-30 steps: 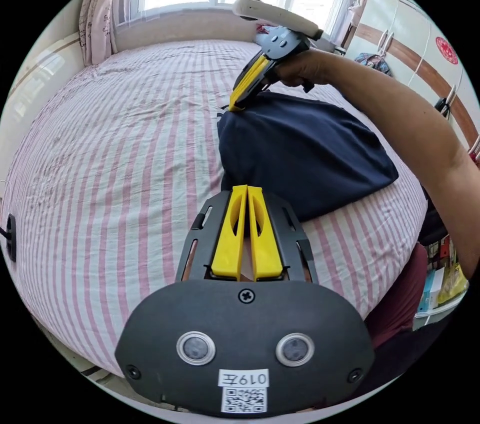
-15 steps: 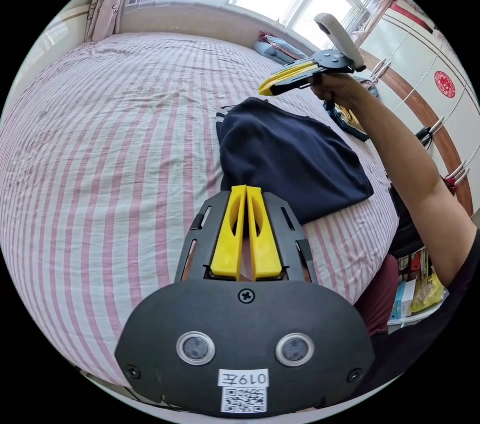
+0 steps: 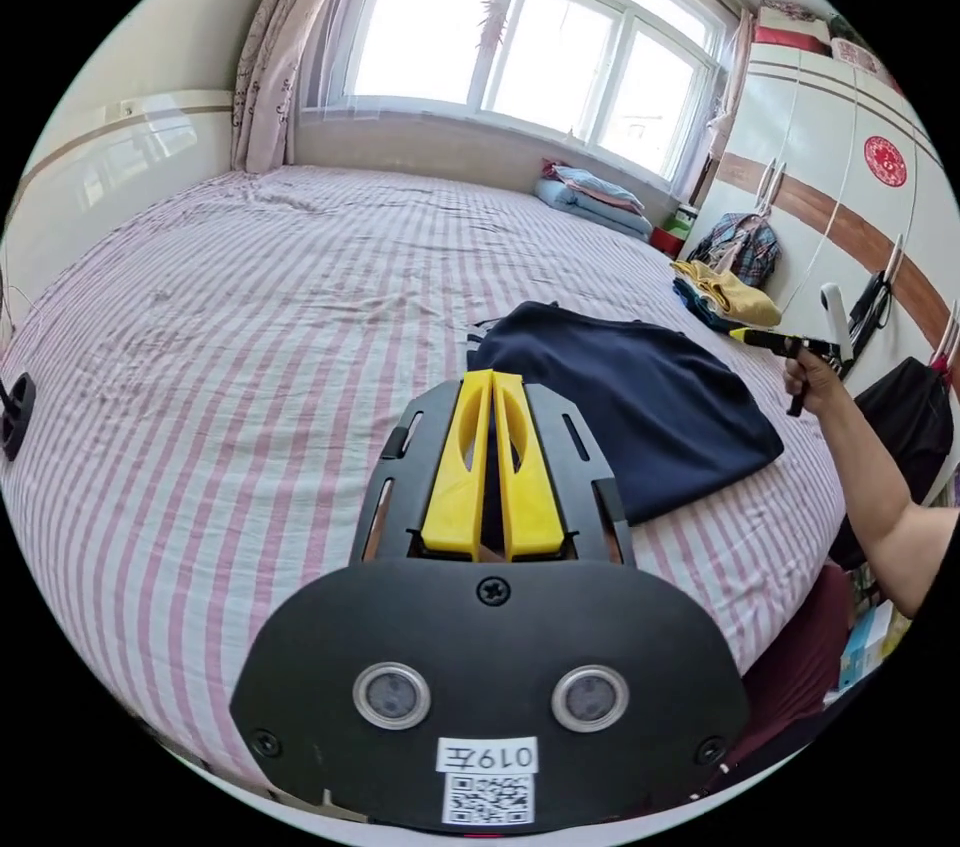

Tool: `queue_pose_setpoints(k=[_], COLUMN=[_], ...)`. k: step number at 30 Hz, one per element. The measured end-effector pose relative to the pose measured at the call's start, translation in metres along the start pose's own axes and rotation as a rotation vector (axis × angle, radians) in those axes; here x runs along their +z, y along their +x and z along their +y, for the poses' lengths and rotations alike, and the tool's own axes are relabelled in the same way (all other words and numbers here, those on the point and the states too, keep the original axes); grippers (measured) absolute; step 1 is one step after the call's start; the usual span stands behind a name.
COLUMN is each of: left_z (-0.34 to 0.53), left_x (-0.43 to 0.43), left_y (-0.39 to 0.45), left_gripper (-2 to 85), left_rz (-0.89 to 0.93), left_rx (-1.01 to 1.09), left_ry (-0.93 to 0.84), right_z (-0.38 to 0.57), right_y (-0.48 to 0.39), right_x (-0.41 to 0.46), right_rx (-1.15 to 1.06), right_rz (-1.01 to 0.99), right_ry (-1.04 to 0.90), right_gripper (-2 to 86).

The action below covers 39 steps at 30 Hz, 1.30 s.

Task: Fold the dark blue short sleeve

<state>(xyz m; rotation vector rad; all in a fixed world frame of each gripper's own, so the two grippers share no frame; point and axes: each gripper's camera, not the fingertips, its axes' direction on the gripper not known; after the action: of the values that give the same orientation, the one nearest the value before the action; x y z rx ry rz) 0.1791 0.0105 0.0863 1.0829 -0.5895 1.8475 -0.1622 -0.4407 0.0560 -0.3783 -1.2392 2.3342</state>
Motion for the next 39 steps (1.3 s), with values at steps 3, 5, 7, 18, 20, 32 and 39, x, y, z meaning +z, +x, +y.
queue_pose_setpoints(k=[3,5,7,18,20,32,39], left_z=[-0.027,-0.044,-0.048,-0.036,-0.032,0.006,0.099], left_x=[0.025,0.052,0.069,0.102,0.101,0.031,-0.035], left_y=[0.011,0.021,0.028,0.039,0.050,0.086,0.125], left_gripper=[0.7,0.7,0.7,0.9,0.9,1.0,1.0], left_rz=[0.078,0.055,0.023,0.033,0.024,0.220,0.129], left_rx=[0.001,0.036,0.080,0.061,0.073,-0.030,-0.069], left_ry=[-0.021,-0.101,-0.151,-0.280,-0.289,-0.095,-0.111], right_z=[0.018,0.028,0.044,0.133,0.148,0.279,0.400], right_y=[0.028,0.036,0.047,0.083,0.082,0.044,-0.002], right_x=[0.026,0.042,0.054,0.073,0.075,0.025,0.011], right_rx=[0.026,0.023,0.037,0.054,0.042,0.022,0.135], right_rz=[-0.046,-0.077,-0.078,-0.103,-0.106,-0.178,-0.233], right_ry=[-0.130,-0.171,-0.185,-0.155,-0.145,-0.004,-0.058], right_gripper=[9.5,9.5,8.1,0.6,1.5,8.3,11.3])
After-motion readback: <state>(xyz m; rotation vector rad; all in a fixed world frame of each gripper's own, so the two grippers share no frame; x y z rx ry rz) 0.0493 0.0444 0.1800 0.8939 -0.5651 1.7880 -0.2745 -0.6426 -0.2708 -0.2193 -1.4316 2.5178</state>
